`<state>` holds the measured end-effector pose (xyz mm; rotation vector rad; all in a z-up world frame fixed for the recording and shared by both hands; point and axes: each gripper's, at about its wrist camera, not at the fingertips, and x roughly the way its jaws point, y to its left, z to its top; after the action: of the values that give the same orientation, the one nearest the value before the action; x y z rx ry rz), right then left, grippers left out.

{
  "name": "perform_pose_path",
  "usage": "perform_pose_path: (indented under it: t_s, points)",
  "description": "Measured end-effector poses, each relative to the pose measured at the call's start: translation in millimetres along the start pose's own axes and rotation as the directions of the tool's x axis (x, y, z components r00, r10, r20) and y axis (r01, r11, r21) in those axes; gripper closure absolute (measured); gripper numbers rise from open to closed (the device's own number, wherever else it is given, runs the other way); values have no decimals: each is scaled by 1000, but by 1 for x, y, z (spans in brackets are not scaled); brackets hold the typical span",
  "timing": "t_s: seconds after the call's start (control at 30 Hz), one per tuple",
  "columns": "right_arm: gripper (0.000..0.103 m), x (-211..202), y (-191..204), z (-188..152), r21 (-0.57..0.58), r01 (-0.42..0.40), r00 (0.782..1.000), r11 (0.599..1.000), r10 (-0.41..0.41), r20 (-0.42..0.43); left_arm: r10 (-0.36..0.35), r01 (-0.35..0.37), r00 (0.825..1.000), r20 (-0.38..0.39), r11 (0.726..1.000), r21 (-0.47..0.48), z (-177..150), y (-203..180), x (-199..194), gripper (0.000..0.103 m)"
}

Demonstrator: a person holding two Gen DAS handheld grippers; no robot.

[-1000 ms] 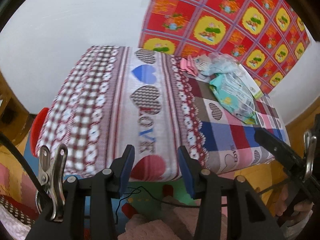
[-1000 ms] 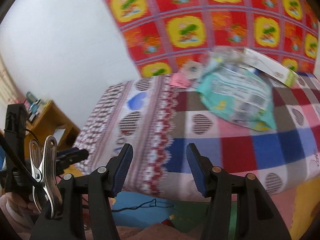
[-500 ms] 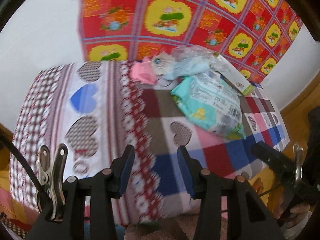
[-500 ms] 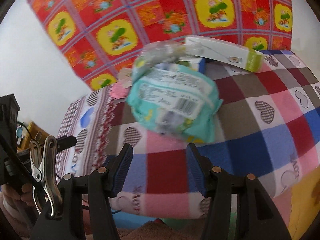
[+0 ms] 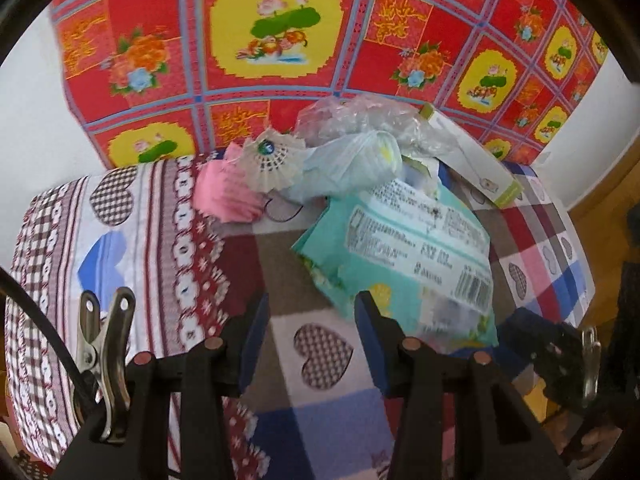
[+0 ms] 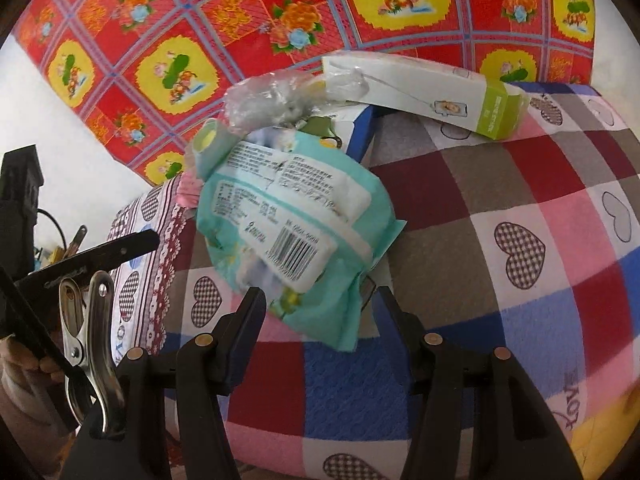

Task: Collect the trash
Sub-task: 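Grasp the light blue face mask with the left gripper while the right grips the teal wipes package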

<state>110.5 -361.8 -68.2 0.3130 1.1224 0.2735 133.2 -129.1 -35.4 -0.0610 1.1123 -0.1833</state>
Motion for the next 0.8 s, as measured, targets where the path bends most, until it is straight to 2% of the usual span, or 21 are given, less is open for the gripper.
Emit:
perform_pose_path:
  t_s: [0.17, 0.33, 0.47, 0.57, 0.67, 0.8]
  points:
    - [46, 8, -3, 12, 0, -38, 999, 999, 38, -25, -11, 10, 1000, -12, 1000, -10, 19, -6, 21, 56]
    - [46, 21, -8, 19, -10, -29, 998, 1000, 29, -60, -1, 2, 1000, -16, 998, 61, 39, -15, 43, 56]
    - [46, 31, -12, 23, -36, 5, 997, 999, -8, -77, 69, -64, 997, -35, 990, 122, 46, -20, 65, 56]
    - [46, 37, -18, 25, -28, -13, 995, 1000, 10, -99, 32, -24, 997, -69, 994, 107, 49, -19, 80, 56]
    - [45, 40, -20, 27, -52, 24, 995, 998, -29, -98, -23, 31, 997, -76, 994, 107, 49, -20, 85, 57]
    - [41, 40, -26, 33, -74, 50, 995, 996, -57, -87, -82, 93, 993, -86, 986, 136, 40, -21, 80, 64]
